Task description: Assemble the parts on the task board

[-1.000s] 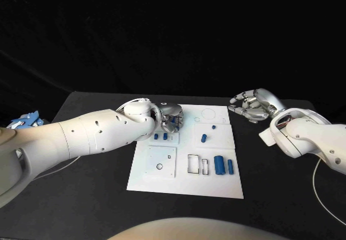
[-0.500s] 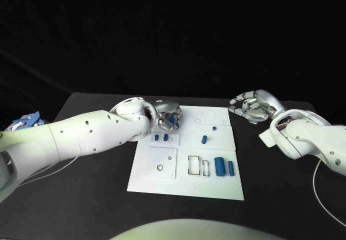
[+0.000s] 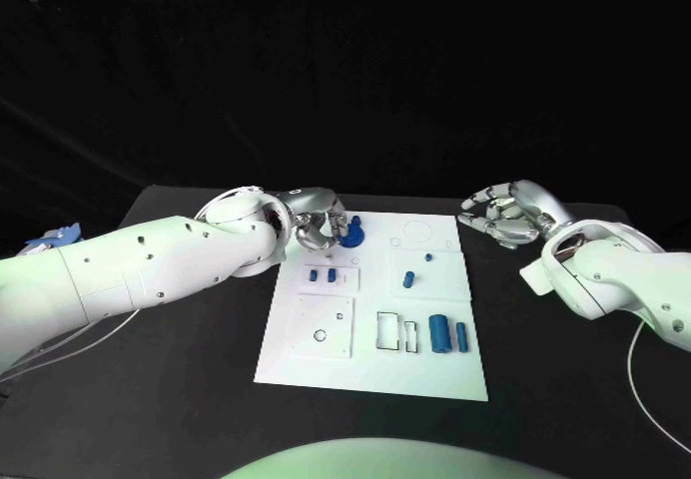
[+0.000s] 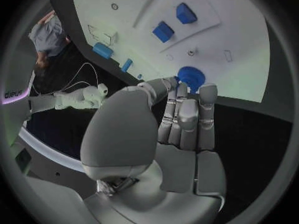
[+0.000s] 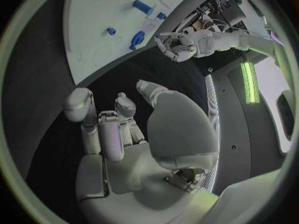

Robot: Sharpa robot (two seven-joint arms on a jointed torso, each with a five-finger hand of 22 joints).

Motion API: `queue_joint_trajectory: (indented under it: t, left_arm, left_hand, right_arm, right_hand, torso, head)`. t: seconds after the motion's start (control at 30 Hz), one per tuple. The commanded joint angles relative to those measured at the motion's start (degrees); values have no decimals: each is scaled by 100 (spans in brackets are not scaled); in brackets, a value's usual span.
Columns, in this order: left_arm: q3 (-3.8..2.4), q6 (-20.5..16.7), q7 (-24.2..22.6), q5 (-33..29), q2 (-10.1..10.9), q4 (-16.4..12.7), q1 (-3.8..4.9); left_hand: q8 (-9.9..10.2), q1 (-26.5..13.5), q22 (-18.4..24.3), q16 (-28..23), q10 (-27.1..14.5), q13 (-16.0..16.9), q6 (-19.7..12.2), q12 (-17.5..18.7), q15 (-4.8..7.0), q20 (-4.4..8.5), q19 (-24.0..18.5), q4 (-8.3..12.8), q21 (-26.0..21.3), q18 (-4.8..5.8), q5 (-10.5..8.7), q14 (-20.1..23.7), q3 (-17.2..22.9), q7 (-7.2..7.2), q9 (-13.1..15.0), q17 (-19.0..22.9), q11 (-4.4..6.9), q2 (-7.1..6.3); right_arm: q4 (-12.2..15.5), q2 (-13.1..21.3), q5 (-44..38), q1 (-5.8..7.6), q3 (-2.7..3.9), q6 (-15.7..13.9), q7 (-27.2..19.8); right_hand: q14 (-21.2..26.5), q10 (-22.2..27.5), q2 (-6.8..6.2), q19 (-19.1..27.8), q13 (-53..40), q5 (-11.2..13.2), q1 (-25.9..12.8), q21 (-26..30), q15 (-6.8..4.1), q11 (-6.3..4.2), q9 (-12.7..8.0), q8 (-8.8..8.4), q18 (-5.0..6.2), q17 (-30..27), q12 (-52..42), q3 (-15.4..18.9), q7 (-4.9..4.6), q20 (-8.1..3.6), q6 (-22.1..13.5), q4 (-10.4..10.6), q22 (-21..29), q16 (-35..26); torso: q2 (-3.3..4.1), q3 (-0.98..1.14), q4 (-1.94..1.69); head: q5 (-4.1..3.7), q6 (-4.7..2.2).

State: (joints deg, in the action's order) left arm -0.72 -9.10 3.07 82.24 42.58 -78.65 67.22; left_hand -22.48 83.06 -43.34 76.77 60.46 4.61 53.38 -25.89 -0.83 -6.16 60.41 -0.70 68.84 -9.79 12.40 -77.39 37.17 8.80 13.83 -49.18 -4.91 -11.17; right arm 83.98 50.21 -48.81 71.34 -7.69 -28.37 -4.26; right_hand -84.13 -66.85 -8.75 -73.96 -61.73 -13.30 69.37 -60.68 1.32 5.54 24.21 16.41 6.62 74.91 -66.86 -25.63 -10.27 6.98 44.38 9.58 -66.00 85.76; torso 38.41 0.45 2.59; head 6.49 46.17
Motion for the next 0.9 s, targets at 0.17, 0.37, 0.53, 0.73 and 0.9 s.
queue_joint_trajectory:
  t: [0.17,0.37,0.53,0.73,0.9]
  left_arm:
    - [-10,249,112,-109,104,92,1]
    - [-8,422,106,-170,140,158,0]
    - [4,489,95,-191,112,216,-4]
    - [17,517,83,-201,84,254,-17]
    - [24,582,80,-214,72,248,-22]
  left_hand:
    - [50,-69,14,2,48,9,38,38,20,-14,8,13,15,34,-8,-26,-9,12,-6,44,-5,-29]
    - [59,-112,5,0,75,15,64,57,22,-17,8,2,18,38,-13,-25,-30,9,-5,65,-1,-44]
    - [61,-119,-2,-1,79,16,68,60,22,-17,12,0,20,39,-14,-24,-34,8,-4,71,0,-45]
    - [62,-127,2,0,84,18,73,64,22,-18,8,-3,18,39,-15,-25,-38,7,-4,71,1,-46]
    - [63,-131,5,-5,88,19,77,66,23,-18,6,-5,16,38,-16,-21,-40,7,-3,87,2,-45]
  right_arm:
    - [10,13,-15,-3,1,-21,-41]
    - [15,16,-16,-3,1,-24,-41]
    - [17,13,-16,-3,1,-26,-44]
    - [18,15,-16,-3,1,-26,-44]
    - [19,15,-16,-3,1,-24,-42]
  right_hand:
    - [-332,-20,11,-4,-5,-30,42,27,-45,-27,-9,22,29,549,-29,-5,2,-23,-37,22,-5,-28]
    - [-332,-20,11,-4,-5,-30,42,27,-45,-27,-9,22,29,549,-29,-5,2,-23,-37,22,-5,-28]
    - [-332,-20,11,-4,-5,-30,42,27,-45,-27,-9,22,29,549,-29,-5,2,-23,-37,22,-5,-28]
    - [-332,-20,11,-4,-5,-30,42,27,-45,-27,-9,22,29,549,-29,-5,2,-23,-37,22,-5,-28]
    - [-332,-16,9,-4,2,-35,46,33,-45,-27,-14,28,29,550,-27,-3,2,-23,-38,27,-4,-29]
  torso:
    - [7,-3,0]
    - [9,-1,6]
    - [9,0,11]
    - [10,3,11]
    - [6,4,6]
  head:
    - [-1,-2]
    - [5,6]
    - [17,10]
    - [20,15]
    - [23,20]
